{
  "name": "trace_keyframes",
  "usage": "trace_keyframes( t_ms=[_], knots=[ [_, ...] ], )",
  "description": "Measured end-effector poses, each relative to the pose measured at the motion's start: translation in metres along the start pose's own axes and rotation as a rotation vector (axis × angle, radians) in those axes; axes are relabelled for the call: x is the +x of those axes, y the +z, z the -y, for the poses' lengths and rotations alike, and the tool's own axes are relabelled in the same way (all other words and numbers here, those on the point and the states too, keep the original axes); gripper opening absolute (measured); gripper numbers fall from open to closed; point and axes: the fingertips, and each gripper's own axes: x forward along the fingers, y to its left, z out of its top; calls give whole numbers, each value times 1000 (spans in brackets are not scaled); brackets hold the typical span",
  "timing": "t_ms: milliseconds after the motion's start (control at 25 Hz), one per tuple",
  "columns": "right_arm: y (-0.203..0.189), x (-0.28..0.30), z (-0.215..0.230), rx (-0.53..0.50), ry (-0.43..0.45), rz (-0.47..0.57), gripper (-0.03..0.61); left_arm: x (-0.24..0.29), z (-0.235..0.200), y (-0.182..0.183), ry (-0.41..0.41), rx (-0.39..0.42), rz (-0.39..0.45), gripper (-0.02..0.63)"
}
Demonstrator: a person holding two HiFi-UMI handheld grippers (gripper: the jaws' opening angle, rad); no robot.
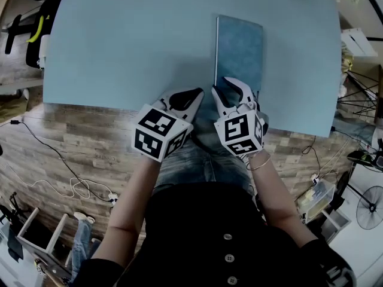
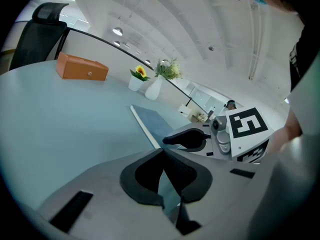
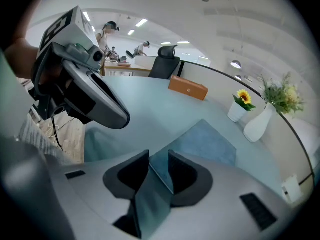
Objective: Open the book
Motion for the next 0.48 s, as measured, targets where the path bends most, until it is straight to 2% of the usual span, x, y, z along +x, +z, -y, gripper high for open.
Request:
trace_keyframes(
  t_ms=[120,480],
  knots=[
    [0,1,1,-15,-6,-2,132,0,-1,0,1,-2,0,12],
    [-2,4,-3,35,-14,-17,98,0,-5,4,-2,0,-1,12]
  ],
)
